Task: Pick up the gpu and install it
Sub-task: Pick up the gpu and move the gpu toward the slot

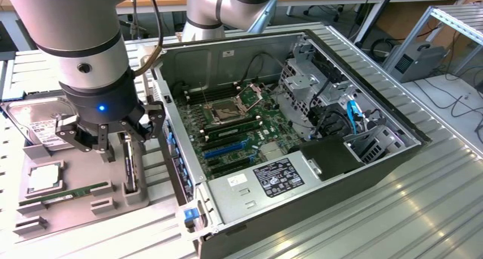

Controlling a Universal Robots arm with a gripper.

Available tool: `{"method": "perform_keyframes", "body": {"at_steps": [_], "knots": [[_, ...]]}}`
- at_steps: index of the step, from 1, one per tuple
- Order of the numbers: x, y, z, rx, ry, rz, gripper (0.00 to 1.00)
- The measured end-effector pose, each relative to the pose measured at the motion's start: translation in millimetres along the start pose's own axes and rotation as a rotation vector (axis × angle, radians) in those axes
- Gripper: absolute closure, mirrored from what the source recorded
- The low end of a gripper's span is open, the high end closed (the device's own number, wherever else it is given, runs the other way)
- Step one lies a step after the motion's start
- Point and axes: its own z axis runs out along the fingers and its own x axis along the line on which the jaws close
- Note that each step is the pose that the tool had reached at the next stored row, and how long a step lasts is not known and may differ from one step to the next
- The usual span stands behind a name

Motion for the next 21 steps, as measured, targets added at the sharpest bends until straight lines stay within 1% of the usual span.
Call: {"method": "perform_keyframes", "body": {"at_steps": [6, 8, 21], "knots": [[0.2, 0.0, 1.2, 0.0, 0.0, 0.0, 0.46], [0.6, -0.1, 4.6, 0.0, 0.0, 0.0, 0.46], [0.9, -0.2, 6.9, 0.0, 0.0, 0.0, 0.46]]}}
